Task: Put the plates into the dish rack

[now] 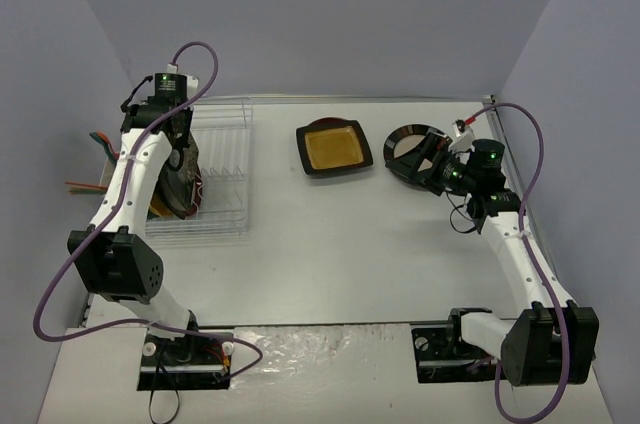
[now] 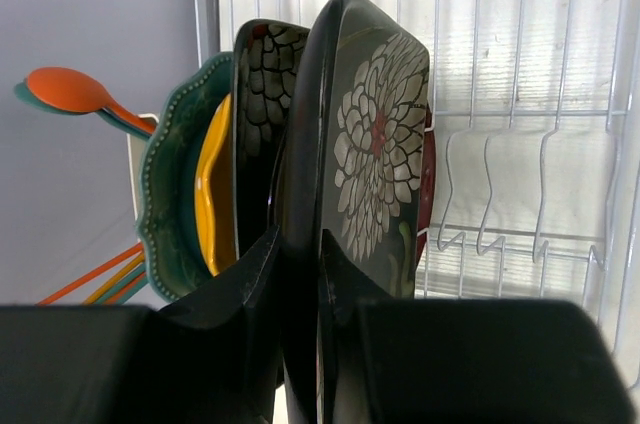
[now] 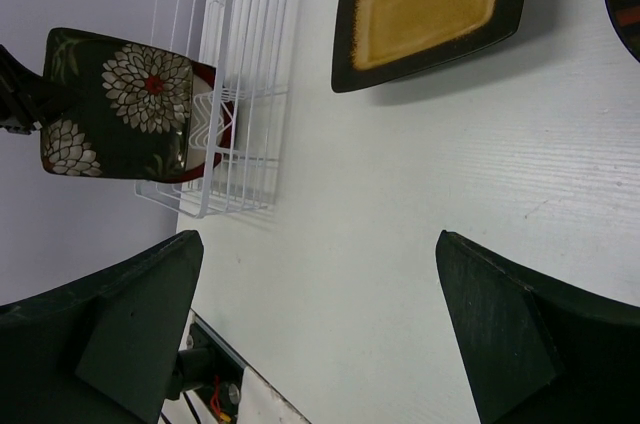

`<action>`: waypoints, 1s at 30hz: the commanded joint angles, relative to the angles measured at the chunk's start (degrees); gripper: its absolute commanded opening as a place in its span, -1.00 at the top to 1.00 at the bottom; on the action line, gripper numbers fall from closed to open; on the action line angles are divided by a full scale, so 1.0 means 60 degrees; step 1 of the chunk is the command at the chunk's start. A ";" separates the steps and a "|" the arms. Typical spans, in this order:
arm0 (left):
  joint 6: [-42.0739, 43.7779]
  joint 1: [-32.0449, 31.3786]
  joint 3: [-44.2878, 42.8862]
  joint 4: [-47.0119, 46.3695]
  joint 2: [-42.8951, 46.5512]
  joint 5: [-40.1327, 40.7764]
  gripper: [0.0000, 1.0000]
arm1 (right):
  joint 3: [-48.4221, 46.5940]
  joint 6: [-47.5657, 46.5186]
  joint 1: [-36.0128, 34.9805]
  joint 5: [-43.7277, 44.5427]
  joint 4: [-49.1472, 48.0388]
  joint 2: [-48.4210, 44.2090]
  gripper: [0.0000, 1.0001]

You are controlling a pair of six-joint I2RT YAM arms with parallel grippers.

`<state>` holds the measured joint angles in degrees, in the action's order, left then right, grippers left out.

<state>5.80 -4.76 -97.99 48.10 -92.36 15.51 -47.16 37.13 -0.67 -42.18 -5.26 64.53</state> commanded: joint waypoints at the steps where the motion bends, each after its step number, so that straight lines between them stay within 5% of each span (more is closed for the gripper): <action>1: 0.0128 0.0076 -0.0048 -0.1594 0.0090 0.0386 1.00 | -0.0106 -0.0153 0.0067 -0.0016 -0.0442 0.0056 -1.00; 15: -0.0092 0.0218 0.1173 -0.2340 -0.0050 0.0228 0.95 | 0.0169 -0.0182 0.0067 0.0221 -0.0442 0.0001 -1.00; 30: -0.0447 0.0265 0.1237 -0.1974 0.0508 0.0057 -0.04 | -0.0085 -0.0170 0.0466 0.1402 -0.0022 0.0040 -1.00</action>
<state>3.91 -3.29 -88.27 37.46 -94.91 15.35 -45.43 36.99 1.62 -37.82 -4.70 64.66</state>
